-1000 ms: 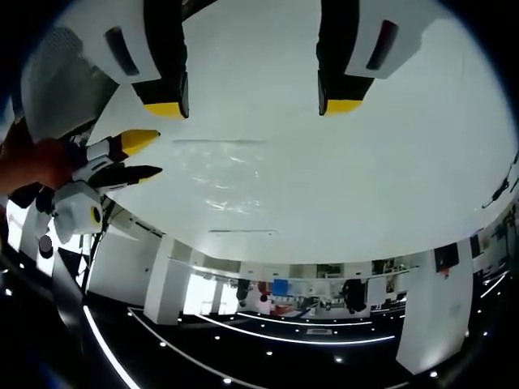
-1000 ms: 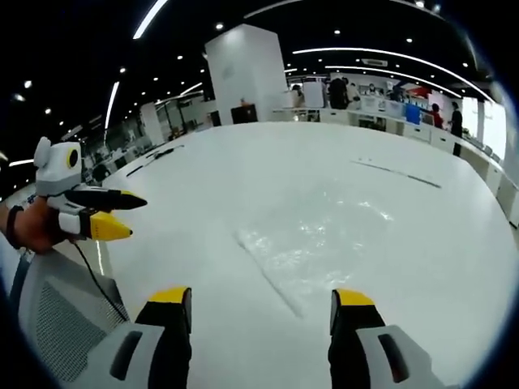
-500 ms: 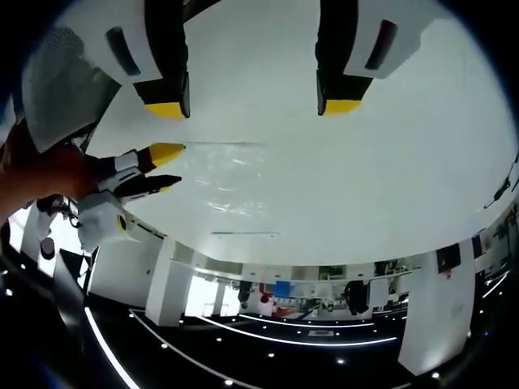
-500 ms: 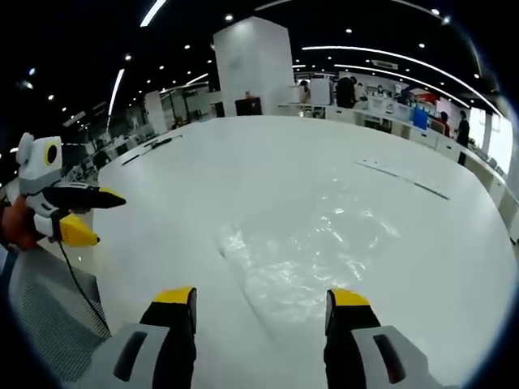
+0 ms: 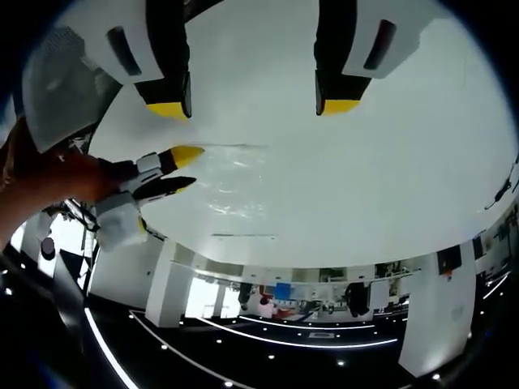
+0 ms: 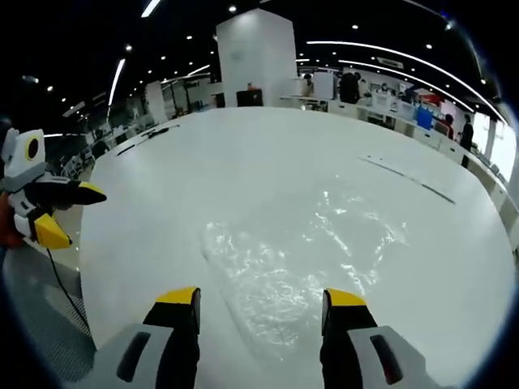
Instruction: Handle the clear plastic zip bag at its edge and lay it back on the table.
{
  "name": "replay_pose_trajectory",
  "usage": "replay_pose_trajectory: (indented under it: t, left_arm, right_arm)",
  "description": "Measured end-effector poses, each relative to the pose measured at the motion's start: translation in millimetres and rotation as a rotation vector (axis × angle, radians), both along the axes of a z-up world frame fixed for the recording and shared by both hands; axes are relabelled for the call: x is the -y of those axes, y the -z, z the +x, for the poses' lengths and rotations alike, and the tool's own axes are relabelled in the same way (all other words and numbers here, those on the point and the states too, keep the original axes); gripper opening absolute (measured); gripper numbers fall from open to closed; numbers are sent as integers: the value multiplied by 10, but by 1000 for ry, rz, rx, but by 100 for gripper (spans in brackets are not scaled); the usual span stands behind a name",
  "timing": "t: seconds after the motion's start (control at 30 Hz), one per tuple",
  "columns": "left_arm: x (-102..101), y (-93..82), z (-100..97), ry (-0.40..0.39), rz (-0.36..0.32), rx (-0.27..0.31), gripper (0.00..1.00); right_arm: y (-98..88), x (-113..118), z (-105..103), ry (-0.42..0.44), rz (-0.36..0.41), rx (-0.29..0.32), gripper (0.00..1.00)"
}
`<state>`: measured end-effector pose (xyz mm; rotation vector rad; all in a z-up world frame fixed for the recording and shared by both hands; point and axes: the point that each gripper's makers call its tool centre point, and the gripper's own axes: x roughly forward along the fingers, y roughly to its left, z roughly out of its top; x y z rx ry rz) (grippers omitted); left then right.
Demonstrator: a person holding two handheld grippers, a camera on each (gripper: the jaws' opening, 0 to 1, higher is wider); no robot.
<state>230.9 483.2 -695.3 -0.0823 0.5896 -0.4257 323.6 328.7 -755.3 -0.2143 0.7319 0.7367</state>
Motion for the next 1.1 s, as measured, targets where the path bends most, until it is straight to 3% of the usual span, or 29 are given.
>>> replay_pose_trajectory:
  t: [0.4,0.53,1.1]
  left_arm:
    - [9,-2,-6,-5,2,-4,61]
    - [24,4,-8,5,8,-3,61]
    - [20,31,-10,12,6,-9,60]
  right_arm:
    - [195,7,93,-10,-99,30,62]
    - [329,22,34,-35,-123,-13,59]
    - [222,49,31,-28,-91,7,49]
